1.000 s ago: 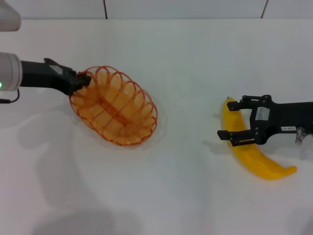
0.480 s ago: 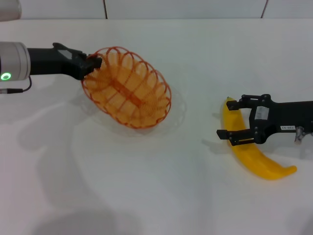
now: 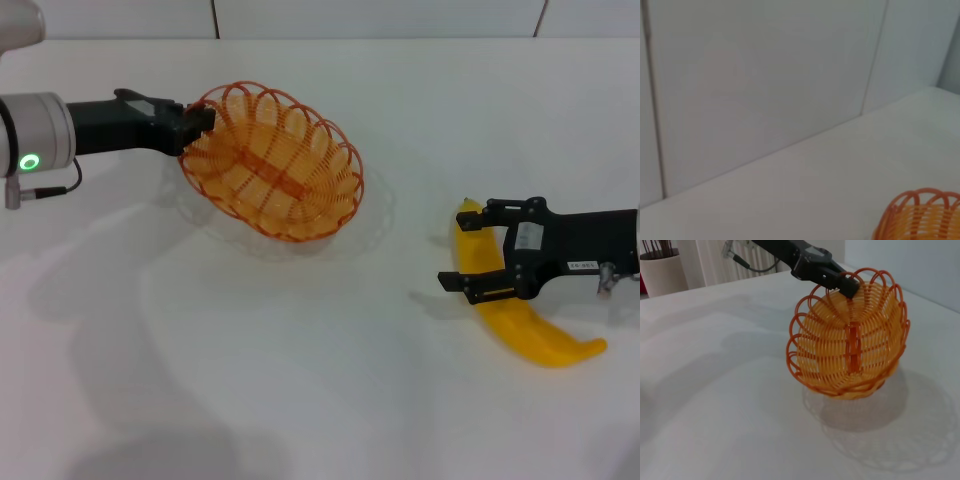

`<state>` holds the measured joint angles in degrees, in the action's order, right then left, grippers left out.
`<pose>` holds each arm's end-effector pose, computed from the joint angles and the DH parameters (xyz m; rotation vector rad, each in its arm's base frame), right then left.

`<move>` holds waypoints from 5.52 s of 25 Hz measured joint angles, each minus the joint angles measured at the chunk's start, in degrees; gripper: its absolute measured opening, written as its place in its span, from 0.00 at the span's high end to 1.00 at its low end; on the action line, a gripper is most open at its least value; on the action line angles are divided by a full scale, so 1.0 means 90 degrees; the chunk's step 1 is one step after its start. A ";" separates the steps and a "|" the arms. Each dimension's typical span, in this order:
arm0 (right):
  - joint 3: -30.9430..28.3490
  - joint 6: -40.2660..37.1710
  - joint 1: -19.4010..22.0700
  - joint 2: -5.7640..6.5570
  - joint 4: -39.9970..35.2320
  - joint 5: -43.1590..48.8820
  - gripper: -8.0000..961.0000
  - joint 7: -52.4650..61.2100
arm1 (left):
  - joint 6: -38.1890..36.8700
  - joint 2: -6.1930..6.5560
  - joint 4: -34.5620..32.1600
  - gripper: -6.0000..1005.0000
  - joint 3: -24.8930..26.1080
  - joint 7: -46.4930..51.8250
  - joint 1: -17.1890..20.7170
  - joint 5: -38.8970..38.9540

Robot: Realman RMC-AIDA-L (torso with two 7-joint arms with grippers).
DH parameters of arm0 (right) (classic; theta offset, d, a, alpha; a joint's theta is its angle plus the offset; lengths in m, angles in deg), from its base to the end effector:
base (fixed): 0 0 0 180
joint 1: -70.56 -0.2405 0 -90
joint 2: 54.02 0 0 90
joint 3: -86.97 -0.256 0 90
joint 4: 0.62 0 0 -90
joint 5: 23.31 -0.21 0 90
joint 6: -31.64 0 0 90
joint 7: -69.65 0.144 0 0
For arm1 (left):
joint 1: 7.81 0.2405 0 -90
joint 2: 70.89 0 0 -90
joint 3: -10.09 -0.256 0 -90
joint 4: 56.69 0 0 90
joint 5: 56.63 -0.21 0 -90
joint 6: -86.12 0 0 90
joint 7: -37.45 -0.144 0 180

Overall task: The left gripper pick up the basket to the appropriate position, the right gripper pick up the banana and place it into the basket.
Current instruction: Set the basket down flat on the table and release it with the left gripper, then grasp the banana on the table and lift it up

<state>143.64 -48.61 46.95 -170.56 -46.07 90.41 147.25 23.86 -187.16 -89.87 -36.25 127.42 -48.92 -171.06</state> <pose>0.2910 0.3209 -0.0002 -2.7843 0.4566 0.3094 -0.2421 0.4208 0.0031 -2.4797 -0.7156 -0.4236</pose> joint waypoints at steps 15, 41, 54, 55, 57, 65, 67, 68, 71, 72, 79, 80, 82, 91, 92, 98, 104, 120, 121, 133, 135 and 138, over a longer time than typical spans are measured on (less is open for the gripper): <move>0.0090 0.0000 -0.0148 0.0000 -0.0026 -0.0059 0.07 -0.0009 | 0.0694 -0.0022 0.0839 0.89 -0.0007 -0.0203 0.0173 0.0906; 0.0100 -0.0010 -0.0230 0.0000 -0.0009 -0.0048 0.07 -0.0009 | 0.1244 -0.0069 0.1695 0.86 -0.0056 -0.0823 0.0204 0.1787; 0.0100 -0.0009 -0.0228 -0.0007 0.0001 -0.0031 0.07 -0.0009 | 0.1233 -0.0078 0.1695 0.78 -0.0057 -0.0946 0.0220 0.1787; 0.0100 -0.0009 -0.0228 -0.0007 0.0001 -0.0030 0.07 -0.0009 | 0.1231 -0.0078 0.1695 0.74 -0.0057 -0.0958 0.0221 0.1787; 0.0101 -0.0009 -0.0228 -0.0009 0.0000 -0.0029 0.07 -0.0009 | 0.1227 -0.0078 0.1695 0.66 -0.0057 -0.0986 0.0218 0.1787; 0.0100 -0.0040 -0.0182 -0.0010 0.0000 -0.0056 0.07 -0.0009 | 0.1085 -0.0105 0.1702 0.39 -0.0069 -0.1647 0.0304 0.2025; 0.0100 -0.0057 -0.0180 -0.0010 0.0000 -0.0057 0.07 -0.0009 | 0.0902 -0.0106 0.1700 0.37 -0.0070 -0.1903 0.0378 0.2133; 0.0100 -0.0058 -0.0180 -0.0010 0.0000 -0.0058 0.07 -0.0010 | 0.0786 -0.0102 0.1682 0.36 -0.0070 -0.2017 0.0417 0.2179; 0.0100 -0.0058 -0.0179 -0.0010 0.0000 -0.0059 0.07 -0.0011 | 0.0401 -0.0076 0.1616 0.33 -0.0069 -0.2386 0.0575 0.2369; 0.0100 -0.0059 -0.0177 -0.0011 0.0000 -0.0059 0.07 -0.0012 | 0.0301 -0.0072 0.1571 0.33 -0.0069 -0.2498 0.0645 0.2429; 0.0046 -0.0080 -0.0170 -0.0020 -0.0003 -0.0076 0.07 0.0029 | -0.0301 -0.0034 0.0952 0.34 -0.0066 -0.2764 0.1303 0.2478; 0.0044 -0.0088 -0.0170 -0.0020 -0.0014 -0.0082 0.07 0.0058 | -0.0341 -0.0027 0.0868 0.34 -0.0068 -0.2756 0.1427 0.2462; 0.0042 -0.0129 -0.0170 -0.0020 -0.0048 -0.0085 0.07 0.0149 | -0.0419 -0.0015 0.0755 0.34 -0.0071 -0.2725 0.1612 0.2380; 0.0251 -0.0469 0.0236 -0.0081 -0.1014 -0.0180 0.07 0.0890 | -0.0713 0.0029 0.0518 0.34 -0.0074 -0.2567 0.1964 0.1422; 0.0379 -0.0461 0.0341 -0.0089 -0.1236 -0.0206 0.07 0.1029 | -0.0712 0.0025 0.0518 0.34 -0.0070 -0.2581 0.1973 0.1387; 0.1483 -0.0017 0.1004 -0.0095 -0.2841 -0.0224 0.08 0.2248 | -0.0702 0.0011 0.0517 0.34 -0.0052 -0.2590 0.1983 0.1360; 0.2277 0.0269 0.1361 -0.0098 -0.4291 0.0717 0.08 0.3744 | -0.0650 0.0009 0.0523 0.34 -0.0077 -0.2619 0.1979 0.1357; 0.3050 -0.0054 0.1332 -0.0076 -0.5559 0.2764 0.08 0.6438 | -0.0611 0.0009 0.0553 0.33 -0.0075 -0.2644 0.1918 0.1357; 0.3099 -0.0075 0.1323 -0.0073 -0.5554 0.2800 0.08 0.6481 | -0.0611 0.0010 0.0553 0.33 -0.0076 -0.2644 0.1918 0.1357; 0.3519 -0.0196 0.1014 -0.0064 -0.5155 0.3192 0.08 0.6753 | -0.0612 0.0009 0.0544 0.33 -0.0075 -0.2644 0.1919 0.1357; 0.3543 -0.0215 0.0950 -0.0062 -0.5040 0.3193 0.08 0.6761 | -0.0612 0.0009 0.0543 0.33 -0.0075 -0.2644 0.1918 0.1357; 0.3608 -0.0224 0.0906 -0.0056 -0.4954 0.3199 0.08 0.6794 | -0.0612 0.0009 0.0538 0.33 -0.0076 -0.2644 0.1914 0.1357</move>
<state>176.11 -50.62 55.10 -171.07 -90.66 119.21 208.40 18.36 -187.08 -85.03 -36.93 103.62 -31.70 -158.84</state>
